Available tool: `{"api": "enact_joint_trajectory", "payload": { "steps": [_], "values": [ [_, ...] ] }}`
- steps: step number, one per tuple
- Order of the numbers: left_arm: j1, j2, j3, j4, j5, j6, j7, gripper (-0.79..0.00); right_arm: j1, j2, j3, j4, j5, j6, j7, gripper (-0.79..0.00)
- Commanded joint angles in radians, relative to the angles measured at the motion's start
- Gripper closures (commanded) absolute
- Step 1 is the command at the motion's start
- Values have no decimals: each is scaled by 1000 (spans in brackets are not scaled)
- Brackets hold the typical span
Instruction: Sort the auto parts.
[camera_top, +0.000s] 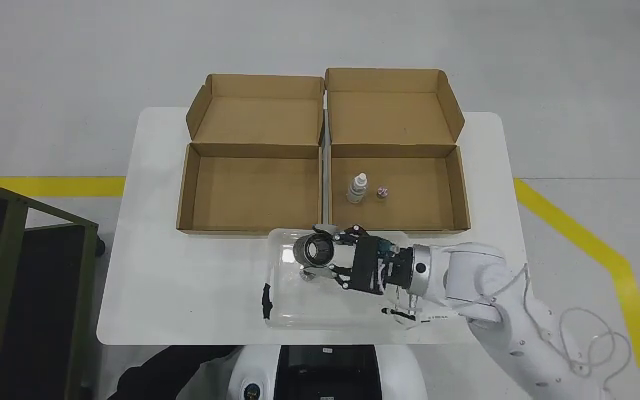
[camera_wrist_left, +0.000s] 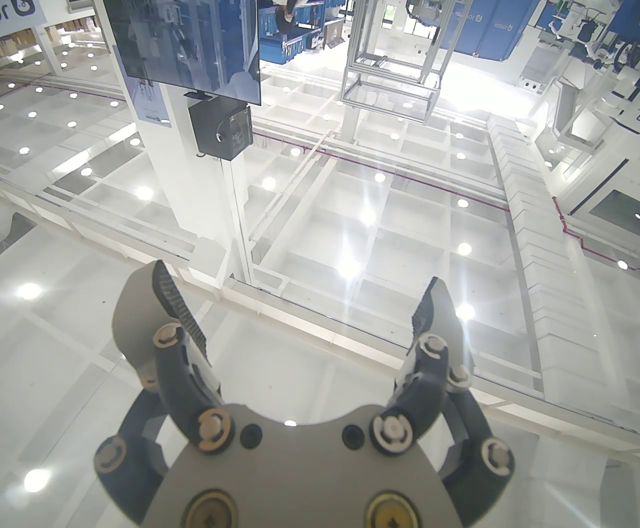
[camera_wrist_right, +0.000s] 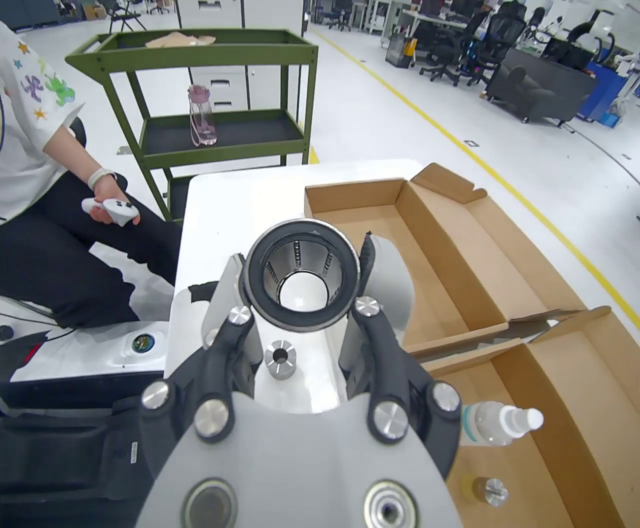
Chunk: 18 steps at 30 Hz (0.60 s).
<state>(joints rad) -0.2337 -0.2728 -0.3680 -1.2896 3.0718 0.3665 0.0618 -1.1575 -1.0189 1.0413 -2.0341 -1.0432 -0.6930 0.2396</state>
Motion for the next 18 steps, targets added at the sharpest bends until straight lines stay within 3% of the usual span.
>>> {"api": "enact_joint_trajectory", "payload": {
  "steps": [1, 18],
  "values": [
    [0, 0, 0, 0, 0, 0, 0, -785, 6, -2, 10, 3, 19, 7, -33, 0],
    [0, 0, 0, 0, 0, 0, 0, -785, 16, -9, 107, -9, 116, 12, -179, 0]
  ]
}}
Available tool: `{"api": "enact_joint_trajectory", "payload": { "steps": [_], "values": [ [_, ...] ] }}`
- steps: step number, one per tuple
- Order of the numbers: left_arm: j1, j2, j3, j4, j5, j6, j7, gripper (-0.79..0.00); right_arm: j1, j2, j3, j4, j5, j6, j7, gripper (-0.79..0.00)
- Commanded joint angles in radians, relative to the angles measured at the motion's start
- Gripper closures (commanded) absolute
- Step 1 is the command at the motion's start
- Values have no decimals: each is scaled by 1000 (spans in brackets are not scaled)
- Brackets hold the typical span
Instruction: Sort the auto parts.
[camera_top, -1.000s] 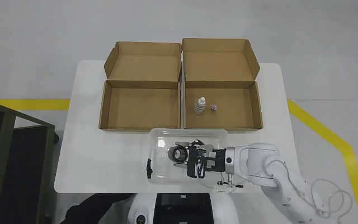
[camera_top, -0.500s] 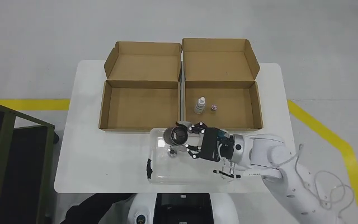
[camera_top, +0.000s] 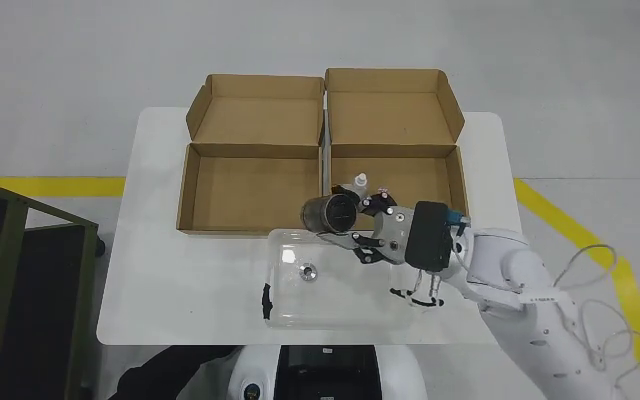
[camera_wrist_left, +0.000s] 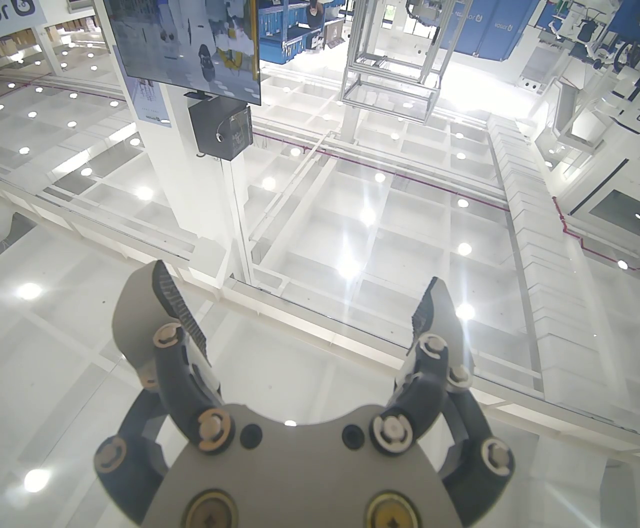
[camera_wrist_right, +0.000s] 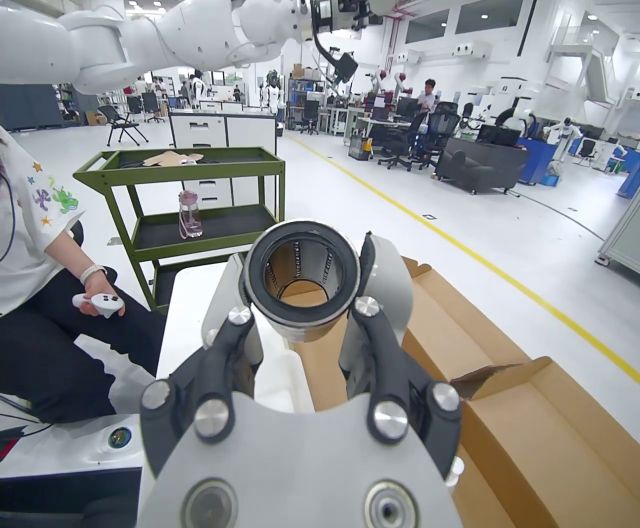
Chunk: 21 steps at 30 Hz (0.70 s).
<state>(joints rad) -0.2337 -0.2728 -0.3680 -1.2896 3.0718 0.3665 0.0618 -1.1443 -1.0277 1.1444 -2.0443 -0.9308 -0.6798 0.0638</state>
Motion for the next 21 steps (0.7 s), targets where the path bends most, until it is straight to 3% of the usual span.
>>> {"api": "enact_joint_trajectory", "payload": {
  "steps": [1, 10, 21],
  "values": [
    [0, 0, 0, 0, 0, 0, 0, -785, 4, -1, 6, 3, 8, -4, -7, 0],
    [0, 0, 0, 0, 0, 0, 0, -785, 38, -12, -24, 42, -2, -6, 5, 0],
    [0, 0, 0, 0, 0, 0, 0, -785, 127, -50, -194, 175, -87, 43, 91, 0]
  ]
}}
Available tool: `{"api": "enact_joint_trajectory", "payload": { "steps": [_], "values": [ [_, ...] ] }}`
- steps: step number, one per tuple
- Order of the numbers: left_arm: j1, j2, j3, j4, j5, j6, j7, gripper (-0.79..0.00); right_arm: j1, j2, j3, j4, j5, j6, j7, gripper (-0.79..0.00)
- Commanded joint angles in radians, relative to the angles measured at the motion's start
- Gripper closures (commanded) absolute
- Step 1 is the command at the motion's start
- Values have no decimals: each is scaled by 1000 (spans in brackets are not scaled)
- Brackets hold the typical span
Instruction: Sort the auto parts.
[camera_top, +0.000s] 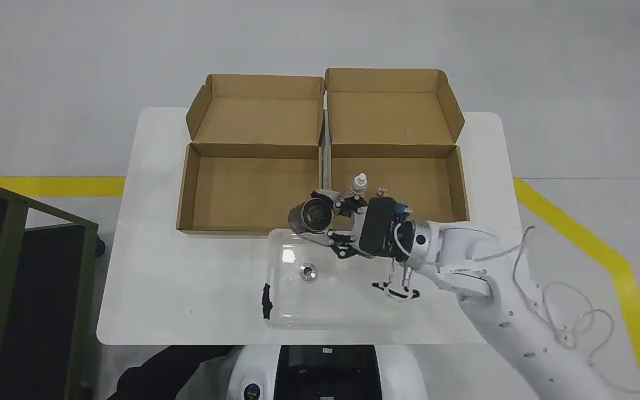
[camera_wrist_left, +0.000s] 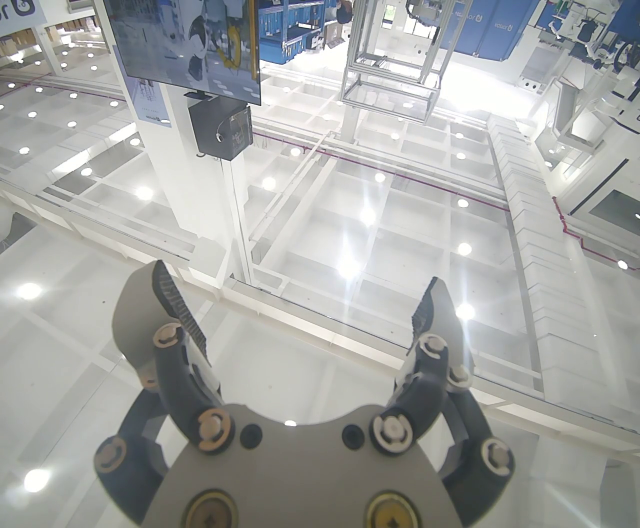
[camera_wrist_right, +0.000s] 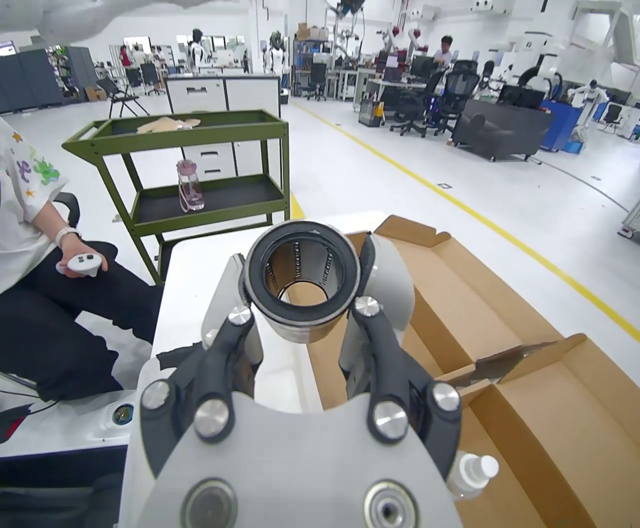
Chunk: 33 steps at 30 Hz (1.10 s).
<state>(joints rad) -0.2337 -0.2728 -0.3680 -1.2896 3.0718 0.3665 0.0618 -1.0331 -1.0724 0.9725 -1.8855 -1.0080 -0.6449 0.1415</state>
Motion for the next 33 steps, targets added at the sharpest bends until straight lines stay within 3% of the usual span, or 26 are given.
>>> {"api": "enact_joint_trajectory", "payload": {
  "steps": [1, 22, 33],
  "values": [
    [0, 0, 0, 0, 0, 0, 0, -785, 29, -11, -40, 32, -15, 16, 24, 0],
    [0, 0, 0, 0, 0, 0, 0, -785, 306, -134, -283, 295, -116, 216, 250, 0],
    [0, 0, 0, 0, 0, 0, 0, -785, 378, -194, -365, 420, -128, 247, 332, 0]
  ]
}}
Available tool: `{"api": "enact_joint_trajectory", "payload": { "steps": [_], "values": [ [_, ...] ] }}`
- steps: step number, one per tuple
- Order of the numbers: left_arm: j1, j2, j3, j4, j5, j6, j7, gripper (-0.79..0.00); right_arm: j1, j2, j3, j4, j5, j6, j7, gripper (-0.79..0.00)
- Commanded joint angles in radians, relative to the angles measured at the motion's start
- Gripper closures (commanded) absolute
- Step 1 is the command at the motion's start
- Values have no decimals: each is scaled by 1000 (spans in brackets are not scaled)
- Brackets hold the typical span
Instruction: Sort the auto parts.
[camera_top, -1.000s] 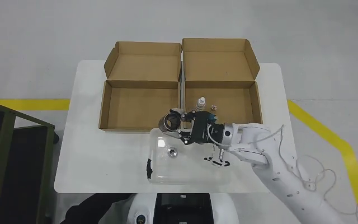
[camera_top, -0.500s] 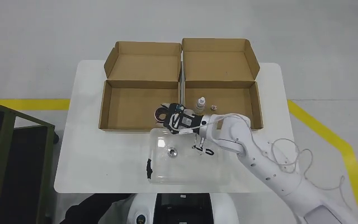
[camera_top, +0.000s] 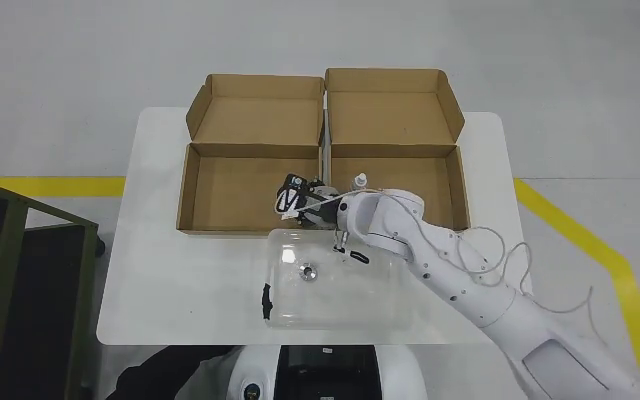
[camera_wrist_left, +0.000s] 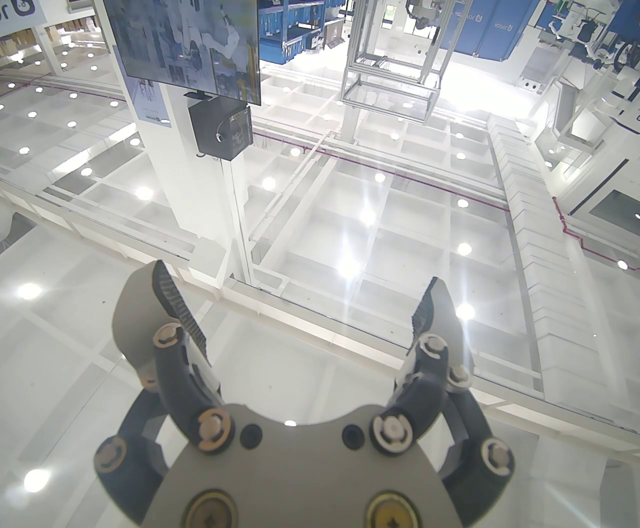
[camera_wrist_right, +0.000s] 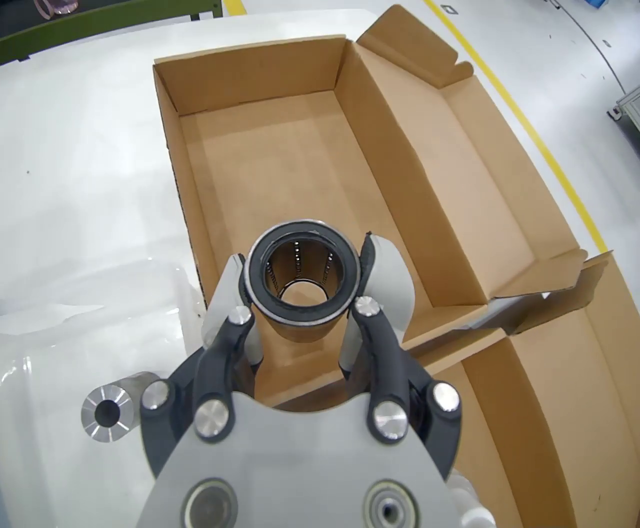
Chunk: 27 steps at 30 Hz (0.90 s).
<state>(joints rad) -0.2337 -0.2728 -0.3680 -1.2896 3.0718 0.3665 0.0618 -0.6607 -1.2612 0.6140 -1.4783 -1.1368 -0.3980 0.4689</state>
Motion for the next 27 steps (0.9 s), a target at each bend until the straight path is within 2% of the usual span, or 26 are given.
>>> {"api": "enact_joint_trajectory", "payload": {
  "steps": [1, 12, 16, 21, 24, 27],
  "values": [
    [0, 0, 0, 0, 0, 0, 0, -785, 9, -11, -13, 26, 7, -1, 5, 0],
    [0, 0, 0, 0, 0, 0, 0, -785, 61, -68, -60, 144, 10, 0, 23, -3],
    [0, 0, 0, 0, 0, 0, 0, -785, 70, -85, -69, 178, 13, -6, 24, -111],
    [0, 0, 0, 0, 0, 0, 0, -785, 74, -102, -74, 208, 10, -11, 21, -182],
    [0, 0, 0, 0, 0, 0, 0, -785, 74, -109, -72, 222, 6, -13, 20, -292],
    [0, 0, 0, 0, 0, 0, 0, -785, 71, -113, -67, 230, 1, -18, 17, -342]
  ]
}}
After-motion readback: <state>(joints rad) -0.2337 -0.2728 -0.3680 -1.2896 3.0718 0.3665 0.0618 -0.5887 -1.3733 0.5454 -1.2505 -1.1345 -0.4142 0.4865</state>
